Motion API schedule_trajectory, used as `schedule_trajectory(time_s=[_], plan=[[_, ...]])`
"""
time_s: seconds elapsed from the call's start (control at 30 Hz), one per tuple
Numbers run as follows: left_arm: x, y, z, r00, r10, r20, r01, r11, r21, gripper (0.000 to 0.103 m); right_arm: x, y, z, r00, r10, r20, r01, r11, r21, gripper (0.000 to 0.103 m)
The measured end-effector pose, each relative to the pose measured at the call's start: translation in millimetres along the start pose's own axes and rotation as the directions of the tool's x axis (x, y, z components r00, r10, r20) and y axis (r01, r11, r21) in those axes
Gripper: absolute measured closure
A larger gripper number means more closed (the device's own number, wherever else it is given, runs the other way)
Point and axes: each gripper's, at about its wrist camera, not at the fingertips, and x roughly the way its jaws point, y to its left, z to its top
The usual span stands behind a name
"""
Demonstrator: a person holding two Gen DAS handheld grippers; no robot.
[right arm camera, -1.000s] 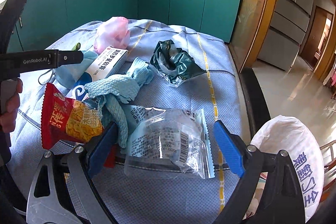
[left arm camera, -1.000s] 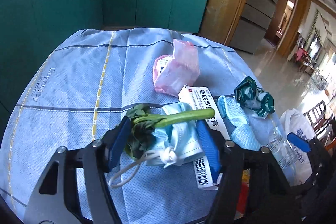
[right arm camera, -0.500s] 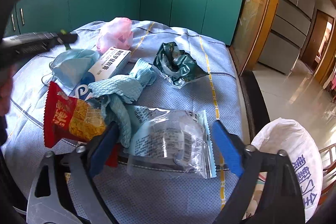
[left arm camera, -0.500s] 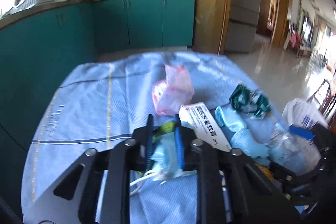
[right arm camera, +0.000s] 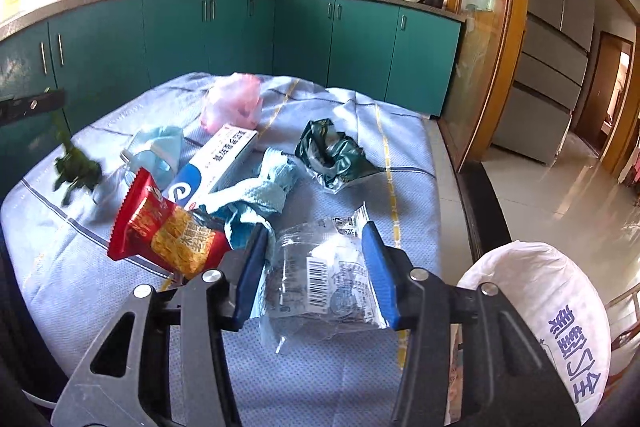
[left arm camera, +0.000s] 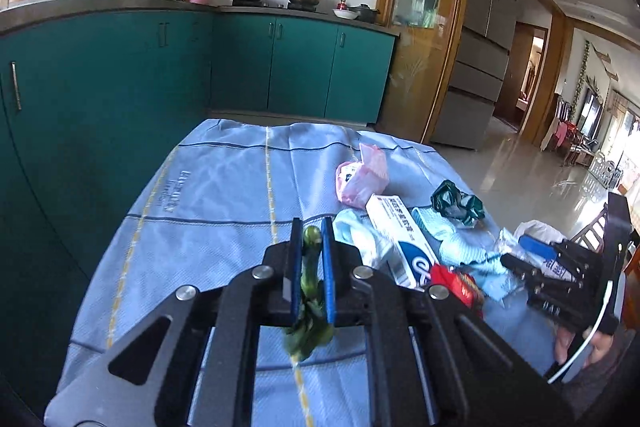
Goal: Collect trash
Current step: 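Lift the vegetable with the left tool while the right tool grasps the light blue cloth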
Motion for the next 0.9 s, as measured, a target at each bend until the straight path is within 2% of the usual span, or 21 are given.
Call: schedule_trajectory(time_s=[0.27, 0.4, 0.5, 0.57, 0.67, 0.8, 0.87, 0.9], plan=[[-1.1, -13.7, -19.7, 0.998, -0.014, -0.054, 0.017, 0.999, 0.046, 0.092, 0.6, 2.8, -0.2, 1.0, -0.005, -0.004, 0.005, 1.0, -0.024, 0.055], [0.5, -19.2, -24.8, 0.999, -0.013, -0.05, 0.016, 0.997, 0.072, 0.092, 3.1, 5.0, -0.7, 1.0, -0.009, -0.014, 0.009, 1.0, -0.02, 0.053], [-0.2, -22.3, -24.9, 0.998, -0.022, -0.054, 0.026, 0.997, 0.076, 0.092, 10.7, 4.7, -2.2, 0.999, -0.028, -0.044, 0.028, 0.999, -0.018, 0.046], [-0.7, -22.2, -24.6, 0.998, -0.023, -0.055, 0.027, 0.997, 0.076, 0.092, 16.1, 6.0, -3.1, 0.997, -0.043, -0.063, 0.042, 0.999, -0.023, 0.036], [-1.6, -20.4, -24.4, 0.998, -0.023, -0.057, 0.027, 0.997, 0.074, 0.089, 21.4, 11.5, -3.9, 0.995, -0.054, -0.081, 0.051, 0.998, -0.04, 0.031], [-3.3, -18.4, -23.7, 0.998, -0.022, -0.057, 0.025, 0.998, 0.066, 0.088, 26.9, 17.8, -5.9, 0.993, -0.071, -0.097, 0.065, 0.996, -0.067, 0.031], [-4.4, -18.1, -23.8, 0.998, -0.023, -0.054, 0.027, 0.997, 0.066, 0.088, 24.5, 19.2, -5.2, 0.995, -0.061, -0.083, 0.056, 0.996, -0.068, 0.043], [-4.7, -18.3, -23.7, 0.998, -0.024, -0.053, 0.028, 0.997, 0.067, 0.088, 22.9, 19.2, -5.0, 0.995, -0.057, -0.077, 0.052, 0.996, -0.066, 0.044]])
